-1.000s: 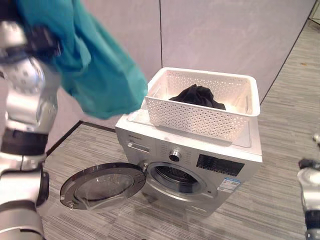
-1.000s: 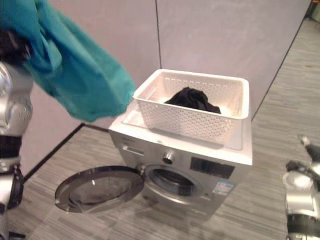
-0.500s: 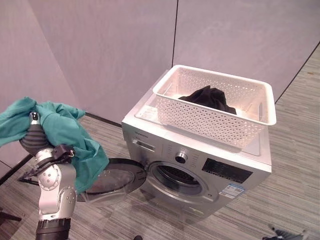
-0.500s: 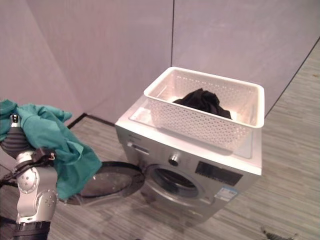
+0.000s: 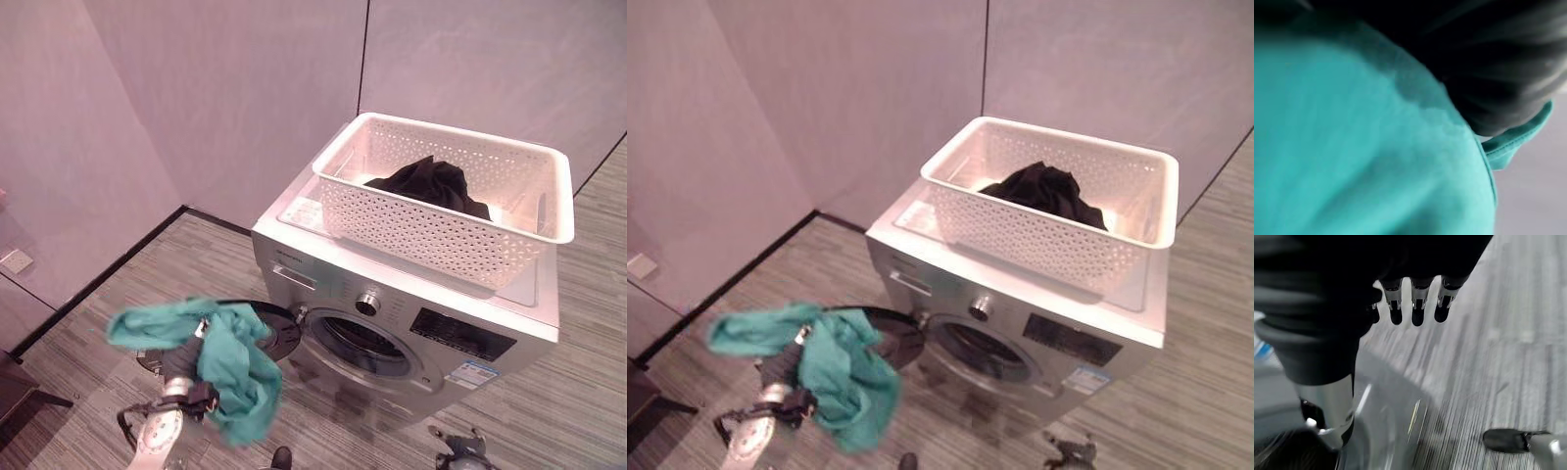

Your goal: Grab the laundry basket,head to the washer,open it,put in the laundry and shut it.

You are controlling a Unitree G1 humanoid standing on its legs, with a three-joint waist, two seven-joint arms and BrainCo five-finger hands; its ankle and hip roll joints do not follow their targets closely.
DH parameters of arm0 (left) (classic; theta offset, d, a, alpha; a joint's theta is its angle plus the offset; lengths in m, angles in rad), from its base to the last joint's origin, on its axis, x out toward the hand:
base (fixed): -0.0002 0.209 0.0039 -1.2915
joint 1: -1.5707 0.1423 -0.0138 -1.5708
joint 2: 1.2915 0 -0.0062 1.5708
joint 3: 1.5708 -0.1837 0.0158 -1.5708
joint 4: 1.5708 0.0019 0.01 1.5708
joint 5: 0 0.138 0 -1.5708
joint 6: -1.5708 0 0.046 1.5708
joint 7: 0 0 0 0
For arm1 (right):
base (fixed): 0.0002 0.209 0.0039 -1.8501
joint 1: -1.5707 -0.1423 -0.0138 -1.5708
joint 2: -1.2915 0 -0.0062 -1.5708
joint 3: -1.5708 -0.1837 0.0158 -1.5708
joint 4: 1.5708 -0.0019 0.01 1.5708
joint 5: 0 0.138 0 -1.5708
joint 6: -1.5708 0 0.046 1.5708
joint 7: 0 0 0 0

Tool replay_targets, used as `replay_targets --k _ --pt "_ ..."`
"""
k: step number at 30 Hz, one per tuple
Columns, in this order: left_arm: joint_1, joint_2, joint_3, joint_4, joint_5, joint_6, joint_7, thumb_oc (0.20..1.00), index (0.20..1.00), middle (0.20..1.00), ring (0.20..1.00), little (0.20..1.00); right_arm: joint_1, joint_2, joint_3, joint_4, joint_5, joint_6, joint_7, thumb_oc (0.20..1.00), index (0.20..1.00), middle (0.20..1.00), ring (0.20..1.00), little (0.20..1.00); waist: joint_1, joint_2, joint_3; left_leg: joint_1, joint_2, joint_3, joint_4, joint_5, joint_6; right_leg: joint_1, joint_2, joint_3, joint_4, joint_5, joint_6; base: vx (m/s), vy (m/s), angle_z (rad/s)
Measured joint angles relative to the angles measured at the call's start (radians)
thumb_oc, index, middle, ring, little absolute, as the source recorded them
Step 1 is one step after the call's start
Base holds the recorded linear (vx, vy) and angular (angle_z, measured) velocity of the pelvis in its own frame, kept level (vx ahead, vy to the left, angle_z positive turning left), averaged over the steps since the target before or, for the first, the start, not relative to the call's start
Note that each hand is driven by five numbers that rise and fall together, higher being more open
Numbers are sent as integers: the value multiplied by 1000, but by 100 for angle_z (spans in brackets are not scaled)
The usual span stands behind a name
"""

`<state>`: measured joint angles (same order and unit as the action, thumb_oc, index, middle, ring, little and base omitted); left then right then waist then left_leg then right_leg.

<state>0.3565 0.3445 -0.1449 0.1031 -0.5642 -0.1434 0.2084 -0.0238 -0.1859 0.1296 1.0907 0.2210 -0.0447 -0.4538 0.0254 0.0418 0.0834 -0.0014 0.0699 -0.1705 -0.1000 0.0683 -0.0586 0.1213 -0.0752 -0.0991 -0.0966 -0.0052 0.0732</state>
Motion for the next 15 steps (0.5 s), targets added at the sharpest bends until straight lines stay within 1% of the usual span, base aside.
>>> replay_targets --k 2,3,5,6,10,12,13,14,15 --pt "2 -4 -13 87 6 24 0 200 200 200 200 200 -1 3 12 -14 0 -1 3 1000 1000 1000 1000 1000 4 3 10 -1 1 -7 0 1 0 -1 1 -12 0 -1 -2 -37 -5 11" --pt "2 -5 -35 137 29 23 -2 200 200 200 200 200 0 3 19 -20 0 -2 6 1000 1000 1000 1000 1000 7 4 19 -5 1 -13 0 3 -4 -1 1 -20 0 -1 -3 -41 -3 13" --pt "1 -5 -54 160 35 31 -8 200 200 200 200 200 -1 3 22 -23 0 -2 10 1000 1000 1000 1000 1000 13 5 23 -5 1 -14 1 3 -4 -2 1 -20 0 -1 -3 -42 0 3" --pt "-4 -25 -77 196 36 39 -17 200 200 200 200 200 0 5 31 -50 0 -5 12 1000 1000 1000 1000 1000 12 6 25 -21 1 -12 0 4 -5 -18 1 -20 0 0 -4 -58 -9 -3" --pt "-50 -63 -120 234 20 40 -18 200 200 200 200 200 0 5 55 -76 -1 -20 14 1000 1000 1000 1000 1000 9 1 38 -40 4 -12 1 11 -15 -39 4 -19 1 3 -6 -80 -15 -1" --pt "-110 -91 -147 286 -17 38 -13 200 200 200 200 200 -8 5 71 -104 -2 -22 13 1000 1000 1000 1000 1000 1 2 48 -77 9 -14 1 24 -22 -75 9 -19 4 14 -7 -90 -29 -1" --pt "-152 -99 -167 303 -26 38 -14 200 200 200 200 200 -23 7 72 -105 -1 -22 13 1000 1000 1000 1000 1000 -19 -4 64 -89 11 -13 2 28 -23 -88 11 -19 8 19 -8 -112 -42 -2" --pt "-180 -106 -187 322 -28 32 -6 200 200 200 200 200 -30 5 77 -107 -1 -22 7 1000 1000 1000 1000 1000 -21 -5 67 -101 11 -13 4 31 -25 -99 11 -17 4 21 -7 -82 -33 -1" --pt "-202 -115 -186 332 -29 31 3 200 200 200 200 200 -31 5 78 -107 -1 -22 2 1000 1000 1000 1000 1000 -23 -7 76 -109 11 -13 4 34 -26 -108 11 -18 5 24 -7 -103 -27 -3"
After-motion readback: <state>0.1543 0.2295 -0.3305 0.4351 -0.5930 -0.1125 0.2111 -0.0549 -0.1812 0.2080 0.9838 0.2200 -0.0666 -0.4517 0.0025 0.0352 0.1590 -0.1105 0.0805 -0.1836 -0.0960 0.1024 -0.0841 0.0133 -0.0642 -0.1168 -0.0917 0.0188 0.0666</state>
